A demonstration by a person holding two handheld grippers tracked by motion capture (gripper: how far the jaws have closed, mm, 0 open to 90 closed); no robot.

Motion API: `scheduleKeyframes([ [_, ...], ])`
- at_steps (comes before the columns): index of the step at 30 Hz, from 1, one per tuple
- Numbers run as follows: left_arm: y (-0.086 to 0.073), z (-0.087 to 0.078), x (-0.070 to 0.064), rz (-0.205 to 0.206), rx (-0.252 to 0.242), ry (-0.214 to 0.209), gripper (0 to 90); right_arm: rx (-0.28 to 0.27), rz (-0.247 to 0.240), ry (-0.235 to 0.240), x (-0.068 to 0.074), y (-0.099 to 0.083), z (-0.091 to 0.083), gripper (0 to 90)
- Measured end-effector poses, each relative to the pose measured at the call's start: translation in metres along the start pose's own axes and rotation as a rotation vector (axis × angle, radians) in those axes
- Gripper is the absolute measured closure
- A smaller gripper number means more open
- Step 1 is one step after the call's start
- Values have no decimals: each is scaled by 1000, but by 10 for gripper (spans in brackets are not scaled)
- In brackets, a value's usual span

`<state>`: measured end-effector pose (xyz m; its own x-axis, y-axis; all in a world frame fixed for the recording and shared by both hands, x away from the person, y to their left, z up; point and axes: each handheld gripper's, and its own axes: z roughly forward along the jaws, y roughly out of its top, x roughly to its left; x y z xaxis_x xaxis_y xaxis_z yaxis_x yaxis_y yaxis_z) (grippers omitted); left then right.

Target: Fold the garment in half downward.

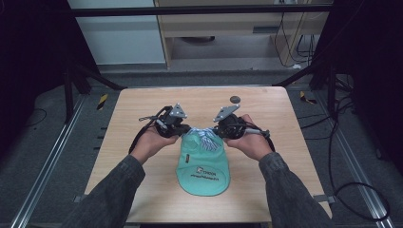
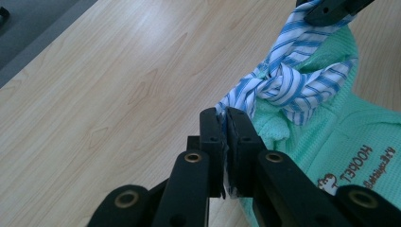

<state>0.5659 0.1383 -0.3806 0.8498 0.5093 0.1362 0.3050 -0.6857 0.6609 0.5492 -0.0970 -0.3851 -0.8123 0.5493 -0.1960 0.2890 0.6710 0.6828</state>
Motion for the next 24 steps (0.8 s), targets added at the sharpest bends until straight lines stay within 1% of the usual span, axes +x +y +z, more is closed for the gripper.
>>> scheduleKeyframes([
  [6,-1,-1,1,-5,-3,5,861,2,-9,1,0,3,0,840],
  [13,0,-3,3,-1,-2,9,861,4,-16,0,0,7,0,840],
  [14,0,-3,3,-5,-7,10,861,3,-19,0,0,7,0,840],
  [19,4,-6,6,6,-4,15,861,-1,-17,-4,-3,9,0,840],
  [24,9,-8,10,2,-16,26,861,-5,-19,-14,-7,15,-2,841],
])
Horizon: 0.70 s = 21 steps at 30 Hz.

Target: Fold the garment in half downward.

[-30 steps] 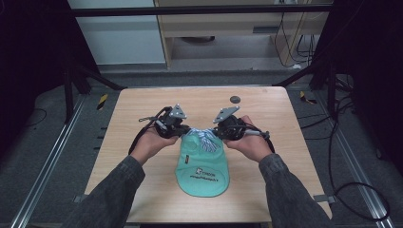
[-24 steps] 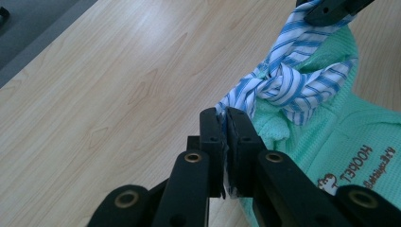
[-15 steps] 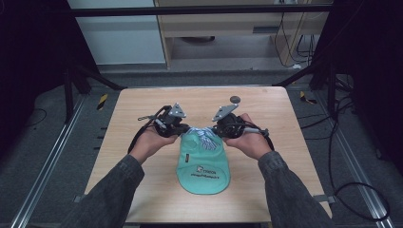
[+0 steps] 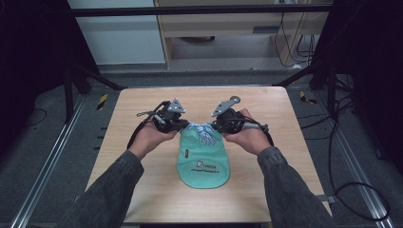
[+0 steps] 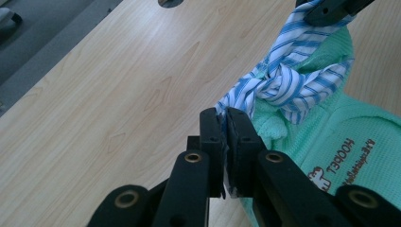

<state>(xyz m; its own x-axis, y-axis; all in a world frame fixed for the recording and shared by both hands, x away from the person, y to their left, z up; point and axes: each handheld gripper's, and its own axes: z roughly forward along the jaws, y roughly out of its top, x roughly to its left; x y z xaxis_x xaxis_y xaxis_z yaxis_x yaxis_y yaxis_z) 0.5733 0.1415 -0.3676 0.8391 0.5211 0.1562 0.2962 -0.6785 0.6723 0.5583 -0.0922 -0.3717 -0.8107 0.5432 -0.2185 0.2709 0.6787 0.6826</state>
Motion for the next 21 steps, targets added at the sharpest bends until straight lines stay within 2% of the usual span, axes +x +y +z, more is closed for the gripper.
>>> scheduleKeyframes([
  [10,2,-1,3,-3,-7,6,861,-4,-4,-3,-4,4,-1,840],
  [21,9,-3,6,12,-3,16,861,-9,-8,-16,-8,8,-2,841],
])
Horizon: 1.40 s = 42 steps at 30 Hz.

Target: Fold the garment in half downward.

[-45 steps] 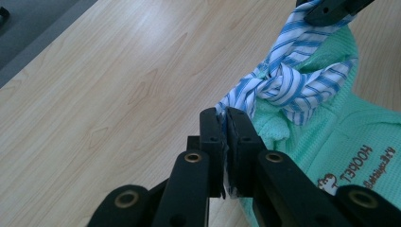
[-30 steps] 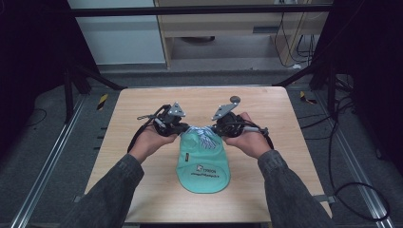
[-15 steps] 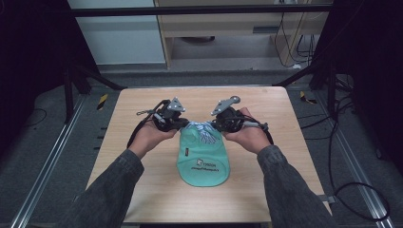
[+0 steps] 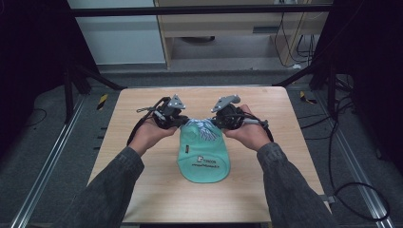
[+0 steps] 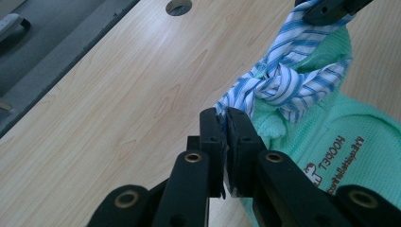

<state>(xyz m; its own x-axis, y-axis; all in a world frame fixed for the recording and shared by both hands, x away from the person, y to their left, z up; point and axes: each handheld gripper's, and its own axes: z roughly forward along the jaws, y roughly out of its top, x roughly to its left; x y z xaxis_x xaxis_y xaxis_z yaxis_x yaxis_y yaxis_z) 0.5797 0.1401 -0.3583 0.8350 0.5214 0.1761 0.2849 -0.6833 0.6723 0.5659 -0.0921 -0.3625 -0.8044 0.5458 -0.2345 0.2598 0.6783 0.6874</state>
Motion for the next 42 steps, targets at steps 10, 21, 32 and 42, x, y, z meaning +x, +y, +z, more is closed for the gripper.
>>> scheduleKeyframes([
  [10,5,4,6,-19,-10,6,861,8,-1,-12,-6,4,0,840],
  [21,8,8,8,-13,-11,10,861,18,-15,-29,-6,4,3,841],
  [32,17,13,4,26,-8,28,861,17,-4,-52,-12,-3,1,838],
  [42,10,15,-14,65,-6,47,860,23,-2,-52,-4,-17,2,838],
])
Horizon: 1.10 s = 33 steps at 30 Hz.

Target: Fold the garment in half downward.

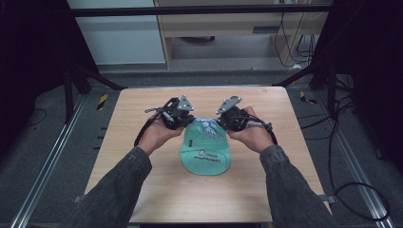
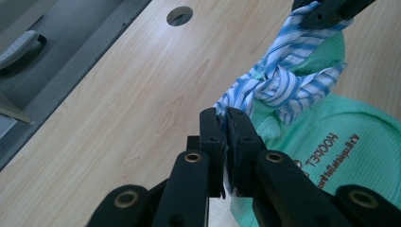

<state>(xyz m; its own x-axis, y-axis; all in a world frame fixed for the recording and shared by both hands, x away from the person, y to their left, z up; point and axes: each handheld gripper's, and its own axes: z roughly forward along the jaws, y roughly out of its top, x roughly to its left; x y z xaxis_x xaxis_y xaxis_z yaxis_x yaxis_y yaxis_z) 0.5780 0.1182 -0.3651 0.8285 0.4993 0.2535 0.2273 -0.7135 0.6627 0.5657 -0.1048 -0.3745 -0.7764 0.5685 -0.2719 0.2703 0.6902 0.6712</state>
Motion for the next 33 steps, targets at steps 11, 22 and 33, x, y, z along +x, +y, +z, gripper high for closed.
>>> scheduleKeyframes([
  [11,-11,-6,-15,14,-8,-11,859,-13,-4,9,15,-12,-2,838],
  [22,-21,-7,-22,2,-18,-25,859,-2,-25,20,27,-17,-1,838],
  [33,-30,-9,-31,5,-22,-39,858,-1,-40,33,39,-21,-3,839],
])
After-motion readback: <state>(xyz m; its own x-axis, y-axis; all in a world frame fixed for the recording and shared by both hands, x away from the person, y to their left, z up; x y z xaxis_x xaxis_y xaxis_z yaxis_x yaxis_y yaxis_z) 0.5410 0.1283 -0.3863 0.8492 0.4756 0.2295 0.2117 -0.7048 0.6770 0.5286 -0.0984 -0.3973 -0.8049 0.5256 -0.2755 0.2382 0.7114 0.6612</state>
